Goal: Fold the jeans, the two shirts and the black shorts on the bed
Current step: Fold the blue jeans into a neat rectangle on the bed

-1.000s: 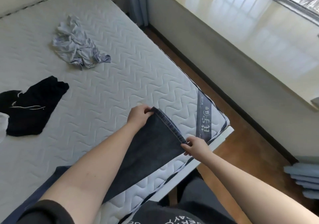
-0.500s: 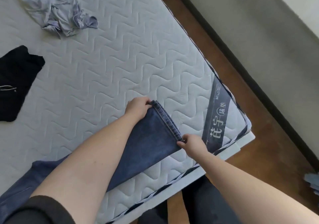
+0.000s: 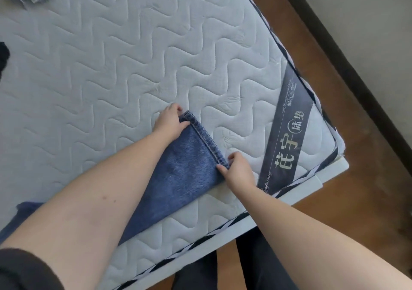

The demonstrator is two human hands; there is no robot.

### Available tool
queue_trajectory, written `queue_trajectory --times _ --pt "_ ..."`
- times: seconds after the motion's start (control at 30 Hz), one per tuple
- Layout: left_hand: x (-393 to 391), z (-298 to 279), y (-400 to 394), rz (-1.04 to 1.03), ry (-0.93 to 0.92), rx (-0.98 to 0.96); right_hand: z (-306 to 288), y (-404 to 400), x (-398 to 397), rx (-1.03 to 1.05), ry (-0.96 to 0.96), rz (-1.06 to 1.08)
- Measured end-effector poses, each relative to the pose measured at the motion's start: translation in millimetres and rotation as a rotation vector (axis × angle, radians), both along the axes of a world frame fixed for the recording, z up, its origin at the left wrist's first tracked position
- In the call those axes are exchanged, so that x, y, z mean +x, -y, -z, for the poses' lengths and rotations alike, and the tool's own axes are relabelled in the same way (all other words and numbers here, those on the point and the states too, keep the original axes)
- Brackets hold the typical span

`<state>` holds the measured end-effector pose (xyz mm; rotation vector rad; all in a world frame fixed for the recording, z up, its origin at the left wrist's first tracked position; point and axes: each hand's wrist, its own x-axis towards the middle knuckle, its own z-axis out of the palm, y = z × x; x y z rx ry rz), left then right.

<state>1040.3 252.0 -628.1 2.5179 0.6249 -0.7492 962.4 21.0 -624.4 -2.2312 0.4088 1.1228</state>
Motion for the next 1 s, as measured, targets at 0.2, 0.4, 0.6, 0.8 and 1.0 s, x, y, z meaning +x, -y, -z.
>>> queue_trajectory --times 0.2,0.4,0.6,0.8,1.0 --pt "11 2 7 0.079 -0.114 -0.099 0 1 11 -0.052 -0.056 -0.248" --pt "32 6 36 0.102 -0.115 -0.174 -9 35 23 -0.071 0.021 -0.221" --pt "53 10 75 0.181 -0.061 -0.182 -6 75 41 -0.191 0.074 -0.235" --pt "36 8 68 0.259 0.058 -0.031 -6 73 39 -0.305 0.183 -0.341" --pt "-15 5 45 0.276 0.083 0.138 -11 58 21 -0.248 0.546 -0.383"
